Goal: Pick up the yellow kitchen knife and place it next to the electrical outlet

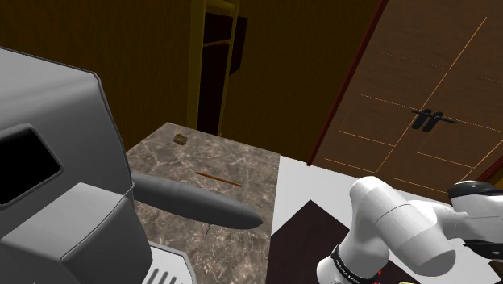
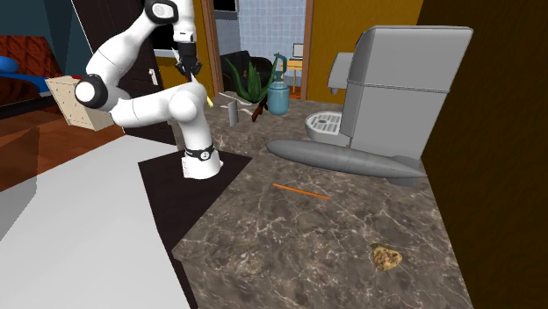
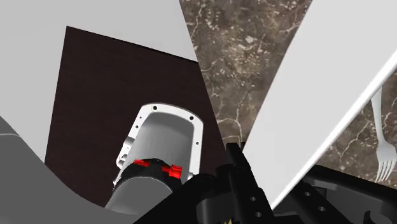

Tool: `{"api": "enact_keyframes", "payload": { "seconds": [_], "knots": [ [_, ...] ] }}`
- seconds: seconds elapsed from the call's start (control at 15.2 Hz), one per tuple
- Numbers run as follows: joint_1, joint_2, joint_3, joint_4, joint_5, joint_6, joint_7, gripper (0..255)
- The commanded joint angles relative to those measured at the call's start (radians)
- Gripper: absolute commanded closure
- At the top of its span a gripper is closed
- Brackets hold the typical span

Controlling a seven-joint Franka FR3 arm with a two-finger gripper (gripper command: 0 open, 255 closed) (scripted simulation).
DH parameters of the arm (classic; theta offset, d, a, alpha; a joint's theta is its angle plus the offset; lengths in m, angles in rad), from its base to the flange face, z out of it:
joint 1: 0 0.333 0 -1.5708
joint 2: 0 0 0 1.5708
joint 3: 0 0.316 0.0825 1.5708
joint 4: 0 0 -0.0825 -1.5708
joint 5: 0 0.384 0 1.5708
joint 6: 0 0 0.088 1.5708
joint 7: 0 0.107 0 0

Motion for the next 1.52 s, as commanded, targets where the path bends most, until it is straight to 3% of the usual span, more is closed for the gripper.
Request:
{"api": "enact_keyframes", "payload": {
  "seconds": [0.0,0.2,0.79,1.45],
  "knots": [
    [0.002,-0.005,0.043,0.038,0.083,-0.019,0.066,255],
    [-0.011,-0.005,0.085,0.096,0.178,-0.039,0.137,255],
    [0.191,-0.005,0.209,-0.044,0.239,0.108,0.261,255],
    [0.369,-0.005,0.35,-0.177,0.329,0.241,0.354,255]
  ]
}}
